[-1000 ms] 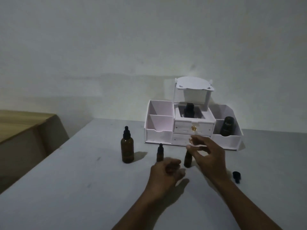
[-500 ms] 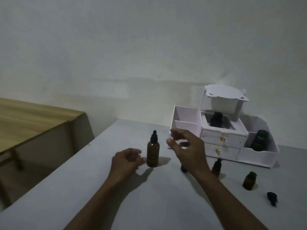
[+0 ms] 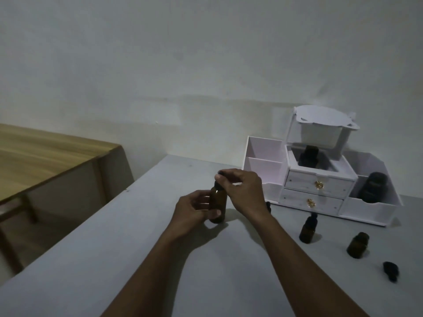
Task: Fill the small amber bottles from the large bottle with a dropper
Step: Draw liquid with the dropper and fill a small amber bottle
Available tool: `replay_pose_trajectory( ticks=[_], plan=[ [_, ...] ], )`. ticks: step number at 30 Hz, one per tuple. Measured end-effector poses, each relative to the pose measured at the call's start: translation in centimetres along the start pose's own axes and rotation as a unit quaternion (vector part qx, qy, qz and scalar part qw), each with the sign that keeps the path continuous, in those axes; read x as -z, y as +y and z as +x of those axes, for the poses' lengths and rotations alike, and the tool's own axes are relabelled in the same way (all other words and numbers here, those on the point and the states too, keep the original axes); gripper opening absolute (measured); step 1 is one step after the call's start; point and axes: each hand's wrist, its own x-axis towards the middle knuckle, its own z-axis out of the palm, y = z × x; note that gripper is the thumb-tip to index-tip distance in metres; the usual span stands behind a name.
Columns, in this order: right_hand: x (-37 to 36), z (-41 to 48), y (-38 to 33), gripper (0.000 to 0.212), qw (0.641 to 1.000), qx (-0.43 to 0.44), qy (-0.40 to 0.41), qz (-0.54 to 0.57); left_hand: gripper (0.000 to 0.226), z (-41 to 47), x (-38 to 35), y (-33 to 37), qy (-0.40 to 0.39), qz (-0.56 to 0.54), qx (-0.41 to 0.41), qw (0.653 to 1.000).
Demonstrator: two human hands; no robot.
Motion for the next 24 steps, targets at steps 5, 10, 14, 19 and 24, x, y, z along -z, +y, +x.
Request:
replay_pose_trajectory(
  ticks=[5,10,14,19,24],
  plan=[
    [-0.1,0.0,-0.1,0.021,1.0,0.013,0.018,-0.003,0.05,0.5,0.1,-0.5,0.007,0.019,-0.001,1.0],
    [-0.3,-0.3,-0.5,0.014,0.998,0.025,0.065,-0.002,0.05,0.5,0.1,-0.6,0.005,0.018,-0.011,1.0],
    [-0.5,-0.3,-0.6,0.011,0.997,0.023,0.077,0.002,0.049,0.3,0.1,-0.6,-0.003,0.023,-0.011,1.0],
    [-0.3,0.1,-0.8,0.01,0.998,0.027,0.056,-0.007,0.05,0.2,0.0,-0.3,0.001,0.02,0.004,1.0],
    [0.6,0.5,-1.7,0.015,0.998,0.039,0.048,0.019,0.05,0.3,0.1,-0.3,-0.004,0.025,0.006,1.0]
  ],
)
